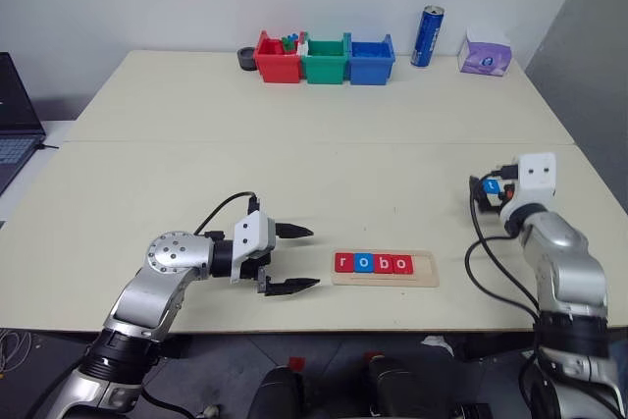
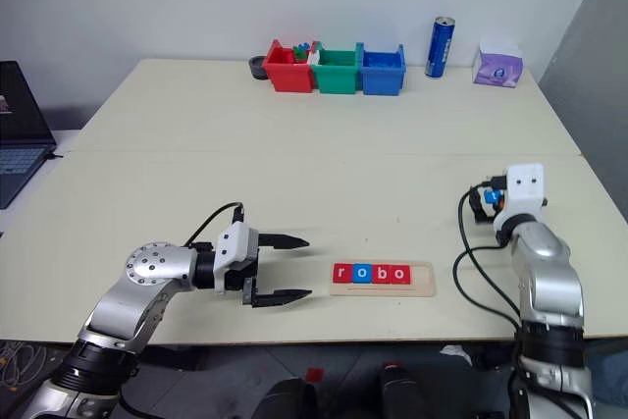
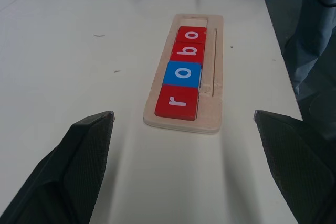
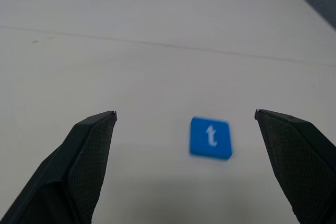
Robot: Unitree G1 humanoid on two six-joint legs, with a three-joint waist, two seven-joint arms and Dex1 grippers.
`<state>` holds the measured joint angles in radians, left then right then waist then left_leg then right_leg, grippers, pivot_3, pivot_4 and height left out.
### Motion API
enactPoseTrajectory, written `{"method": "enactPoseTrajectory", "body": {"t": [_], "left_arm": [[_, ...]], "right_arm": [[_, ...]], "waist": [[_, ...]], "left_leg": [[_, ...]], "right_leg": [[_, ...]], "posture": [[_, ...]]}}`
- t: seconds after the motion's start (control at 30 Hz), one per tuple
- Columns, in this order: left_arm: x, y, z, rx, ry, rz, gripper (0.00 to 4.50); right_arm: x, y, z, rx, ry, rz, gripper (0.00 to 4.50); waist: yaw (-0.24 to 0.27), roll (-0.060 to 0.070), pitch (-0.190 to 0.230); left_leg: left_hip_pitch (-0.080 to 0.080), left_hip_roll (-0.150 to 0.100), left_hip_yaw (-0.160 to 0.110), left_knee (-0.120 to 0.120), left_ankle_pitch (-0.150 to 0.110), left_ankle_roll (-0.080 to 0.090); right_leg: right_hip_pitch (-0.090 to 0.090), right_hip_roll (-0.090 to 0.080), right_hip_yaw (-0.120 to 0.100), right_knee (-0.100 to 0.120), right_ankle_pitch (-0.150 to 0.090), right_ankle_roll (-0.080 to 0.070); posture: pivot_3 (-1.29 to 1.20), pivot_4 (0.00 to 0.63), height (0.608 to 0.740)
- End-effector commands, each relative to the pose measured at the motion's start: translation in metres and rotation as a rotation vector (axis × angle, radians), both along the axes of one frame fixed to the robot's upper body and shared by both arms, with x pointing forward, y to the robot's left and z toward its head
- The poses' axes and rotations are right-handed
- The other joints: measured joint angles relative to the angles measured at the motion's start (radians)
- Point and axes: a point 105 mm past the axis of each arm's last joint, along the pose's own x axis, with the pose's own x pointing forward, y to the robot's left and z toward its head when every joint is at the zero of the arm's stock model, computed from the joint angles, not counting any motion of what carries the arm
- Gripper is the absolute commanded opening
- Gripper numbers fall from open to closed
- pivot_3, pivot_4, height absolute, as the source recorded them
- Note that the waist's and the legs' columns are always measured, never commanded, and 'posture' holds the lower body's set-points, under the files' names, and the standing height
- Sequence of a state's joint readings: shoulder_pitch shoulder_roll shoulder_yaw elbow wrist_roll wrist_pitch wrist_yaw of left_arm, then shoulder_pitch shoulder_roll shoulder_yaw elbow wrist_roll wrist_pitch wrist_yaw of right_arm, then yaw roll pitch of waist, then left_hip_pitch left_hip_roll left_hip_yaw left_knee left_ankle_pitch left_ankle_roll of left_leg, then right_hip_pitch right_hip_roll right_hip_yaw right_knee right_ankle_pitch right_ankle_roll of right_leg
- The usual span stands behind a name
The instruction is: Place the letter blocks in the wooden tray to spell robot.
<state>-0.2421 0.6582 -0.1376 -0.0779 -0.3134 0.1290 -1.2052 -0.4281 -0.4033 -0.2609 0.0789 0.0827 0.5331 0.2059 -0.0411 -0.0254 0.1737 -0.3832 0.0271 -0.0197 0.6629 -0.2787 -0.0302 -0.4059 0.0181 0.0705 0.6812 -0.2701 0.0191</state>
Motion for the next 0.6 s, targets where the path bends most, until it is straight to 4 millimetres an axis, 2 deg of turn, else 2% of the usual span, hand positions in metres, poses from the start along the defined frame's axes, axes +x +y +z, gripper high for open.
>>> {"method": "enactPoseTrajectory", "body": {"t": [0.03, 0.17, 0.3, 0.4, 0.6], "left_arm": [[-0.001, -0.004, 0.005, -0.017, -0.031, -0.020, 4.50], [-0.002, -0.002, 0.004, -0.012, -0.035, -0.008, 4.50], [-0.003, 0.001, 0.005, -0.010, -0.040, 0.005, 4.50], [-0.004, 0.002, 0.004, -0.009, -0.040, 0.013, 4.50], [-0.003, 0.001, 0.006, -0.009, -0.041, 0.016, 4.50]], "right_arm": [[0.017, -0.022, -0.010, 0.007, 0.036, -0.077, 4.48], [0.027, -0.037, -0.022, 0.023, 0.082, -0.138, 4.48], [0.026, -0.039, -0.036, 0.039, 0.147, -0.151, 4.48], [0.024, -0.037, -0.043, 0.077, 0.177, -0.155, 3.63], [0.016, -0.031, -0.053, 0.102, 0.202, -0.161, 1.49]], "waist": [[0.000, 0.000, 0.000], [0.000, 0.000, 0.000], [-0.001, 0.000, 0.000], [0.001, 0.000, 0.000], [0.009, 0.000, 0.000]], "left_leg": [[0.000, 0.000, 0.000, 0.000, 0.000, 0.000], [-0.002, 0.001, -0.001, -0.001, 0.000, 0.000], [-0.002, 0.001, 0.000, -0.001, 0.000, 0.000], [-0.002, 0.000, -0.001, 0.000, 0.000, 0.000], [-0.002, 0.000, -0.003, 0.000, 0.000, 0.000]], "right_leg": [[0.000, 0.000, 0.000, 0.000, 0.000, 0.000], [-0.001, -0.001, 0.000, -0.001, 0.000, -0.001], [-0.001, -0.002, 0.001, -0.001, 0.000, 0.000], [0.000, -0.002, 0.001, 0.000, 0.000, 0.000], [0.001, -0.002, 0.000, 0.000, 0.000, 0.000]], "posture": [[0.00, 0.150, 0.740], [0.00, 0.150, 0.740], [0.00, 0.150, 0.740], [0.00, 0.150, 0.740], [0.00, 0.150, 0.740]]}}
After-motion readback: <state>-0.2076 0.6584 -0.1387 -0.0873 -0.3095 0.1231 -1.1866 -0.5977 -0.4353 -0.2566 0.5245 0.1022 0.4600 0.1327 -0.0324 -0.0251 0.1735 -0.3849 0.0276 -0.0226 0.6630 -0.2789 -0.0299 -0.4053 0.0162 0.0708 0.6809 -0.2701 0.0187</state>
